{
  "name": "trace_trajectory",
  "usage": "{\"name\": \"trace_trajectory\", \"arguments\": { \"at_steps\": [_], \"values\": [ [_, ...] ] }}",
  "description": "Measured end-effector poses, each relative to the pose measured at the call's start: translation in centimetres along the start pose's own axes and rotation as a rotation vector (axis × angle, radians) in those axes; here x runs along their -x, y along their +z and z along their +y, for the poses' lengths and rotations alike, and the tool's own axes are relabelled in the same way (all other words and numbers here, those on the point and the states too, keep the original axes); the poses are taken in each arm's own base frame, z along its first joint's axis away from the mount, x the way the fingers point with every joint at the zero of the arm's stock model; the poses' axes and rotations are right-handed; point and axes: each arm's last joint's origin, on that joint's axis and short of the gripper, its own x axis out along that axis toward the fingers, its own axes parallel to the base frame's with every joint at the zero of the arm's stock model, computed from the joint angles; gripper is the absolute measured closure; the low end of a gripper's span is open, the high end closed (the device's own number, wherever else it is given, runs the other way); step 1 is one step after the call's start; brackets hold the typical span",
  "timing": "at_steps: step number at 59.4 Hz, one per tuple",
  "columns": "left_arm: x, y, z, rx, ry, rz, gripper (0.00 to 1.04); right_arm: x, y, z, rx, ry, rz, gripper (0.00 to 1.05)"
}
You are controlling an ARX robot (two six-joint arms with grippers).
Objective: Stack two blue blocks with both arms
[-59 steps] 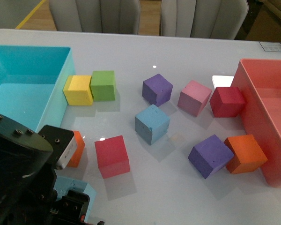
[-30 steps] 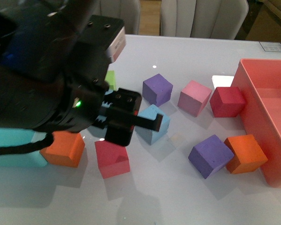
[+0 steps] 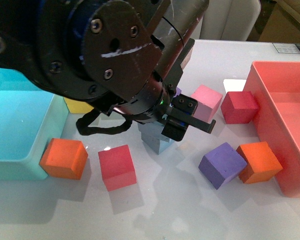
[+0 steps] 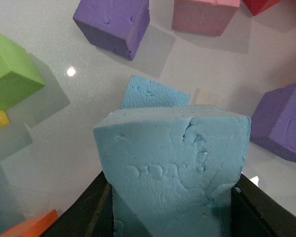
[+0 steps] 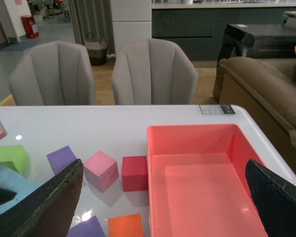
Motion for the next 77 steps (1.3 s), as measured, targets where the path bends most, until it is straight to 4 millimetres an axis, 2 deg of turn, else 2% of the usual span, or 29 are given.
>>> {"name": "trace_trajectory", "arguments": {
  "at_steps": [19, 33, 41, 60, 77],
  "values": [
    [-2.7, 1.6, -0.3, -0.035, 0.015, 0.021, 0.59, 0.0, 0.0, 0.0, 0.000, 0.000, 0.000, 0.09],
    [-4.3, 1.5, 0.4, -0.038, 0.047, 0.048, 0.59, 0.0, 0.0, 0.0, 0.000, 0.000, 0.000, 0.09],
    [-4.6, 1.5, 0.7, -0.032, 0.049, 0.052, 0.58, 0.0, 0.0, 0.0, 0.000, 0.000, 0.000, 0.09],
    [-4.9, 1.2, 0.9, -0.028, 0.052, 0.065, 0.09, 0.0, 0.0, 0.0, 0.000, 0.000, 0.000, 0.09],
    [-4.4, 0.9, 1.4, 0.008, 0.042, 0.071, 0.09, 0.0, 0.0, 0.0, 0.000, 0.000, 0.000, 0.09]
  ]
}}
